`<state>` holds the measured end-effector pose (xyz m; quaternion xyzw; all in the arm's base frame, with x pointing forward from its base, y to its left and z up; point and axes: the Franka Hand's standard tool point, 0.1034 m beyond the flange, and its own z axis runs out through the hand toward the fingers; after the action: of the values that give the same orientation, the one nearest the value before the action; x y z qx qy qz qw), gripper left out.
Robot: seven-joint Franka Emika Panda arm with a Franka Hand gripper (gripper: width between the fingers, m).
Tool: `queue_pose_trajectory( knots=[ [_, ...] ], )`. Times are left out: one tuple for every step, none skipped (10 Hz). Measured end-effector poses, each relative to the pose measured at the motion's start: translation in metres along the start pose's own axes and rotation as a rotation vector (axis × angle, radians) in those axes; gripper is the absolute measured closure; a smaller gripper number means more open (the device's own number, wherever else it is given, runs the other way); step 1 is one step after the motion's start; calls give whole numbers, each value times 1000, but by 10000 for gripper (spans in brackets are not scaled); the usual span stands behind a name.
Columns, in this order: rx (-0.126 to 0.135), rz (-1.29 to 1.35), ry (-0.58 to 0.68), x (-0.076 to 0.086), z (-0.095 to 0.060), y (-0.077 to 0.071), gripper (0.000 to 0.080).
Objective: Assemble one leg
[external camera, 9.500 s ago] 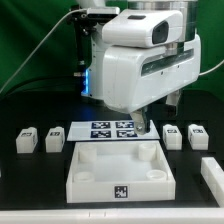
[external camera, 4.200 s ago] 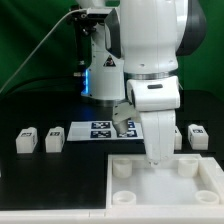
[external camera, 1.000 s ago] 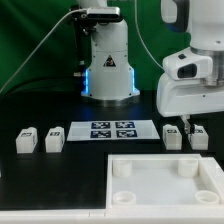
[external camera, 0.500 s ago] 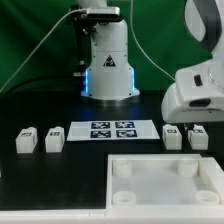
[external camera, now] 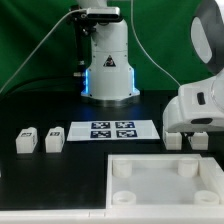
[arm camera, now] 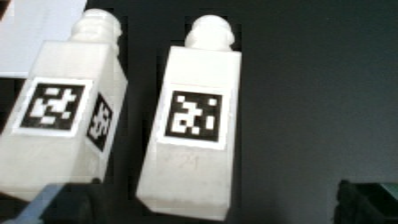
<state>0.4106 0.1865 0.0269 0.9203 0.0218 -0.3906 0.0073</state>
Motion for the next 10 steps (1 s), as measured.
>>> queue_pose_trajectory(
  knots=[
    [-4,0,-5,-1,7,-1,150],
    [-7,0,-7,-1,13,-2,150],
    [-9,-1,-6,-1,20,-2,150],
    [-9,0,-6,-1,24,-1,150],
    [-9,0,-7,-1,25,-1,150],
    [-9,0,-7,-1,25,-1,150],
    [-9,0,-7,-1,25,-1,277],
    [-9,0,-7,-1,25,-1,415],
    [-9,-1,-7,-1,25,-1,510],
    [-9,0,-7,-1,25,-1,510]
  ],
)
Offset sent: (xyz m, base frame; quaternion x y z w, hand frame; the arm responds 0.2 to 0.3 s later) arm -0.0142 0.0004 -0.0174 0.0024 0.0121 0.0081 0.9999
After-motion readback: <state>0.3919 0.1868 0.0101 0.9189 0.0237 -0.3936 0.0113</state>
